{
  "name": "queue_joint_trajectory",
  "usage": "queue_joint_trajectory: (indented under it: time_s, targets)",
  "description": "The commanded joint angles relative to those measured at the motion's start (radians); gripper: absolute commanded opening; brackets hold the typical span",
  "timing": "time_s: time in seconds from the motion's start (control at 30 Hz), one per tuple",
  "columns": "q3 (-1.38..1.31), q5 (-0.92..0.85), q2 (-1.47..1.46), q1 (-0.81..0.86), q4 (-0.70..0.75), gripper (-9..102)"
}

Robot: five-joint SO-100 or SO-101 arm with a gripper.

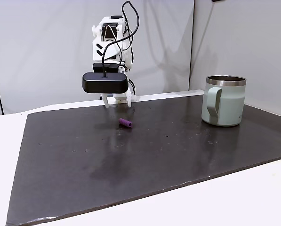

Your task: Grasp a pengrip and put it in the cup.

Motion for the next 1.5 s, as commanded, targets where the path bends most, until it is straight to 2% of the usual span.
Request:
queue_joint_trajectory:
  time_s: [0.0,0.57,1.03,1.23,1.47]
  targets:
    - [-0.069,-0.021,-0.035,0.008,-0.078,26]
    - [-0.186,0.021,-0.288,-0.094,-0.183,26]
    - [0.084,0.034,-0.176,-0.155,-0.299,24]
    - [0.189,0.017,-0.143,-0.149,-0.356,15]
    - [0.193,0.017,-0.137,-0.140,-0.360,3]
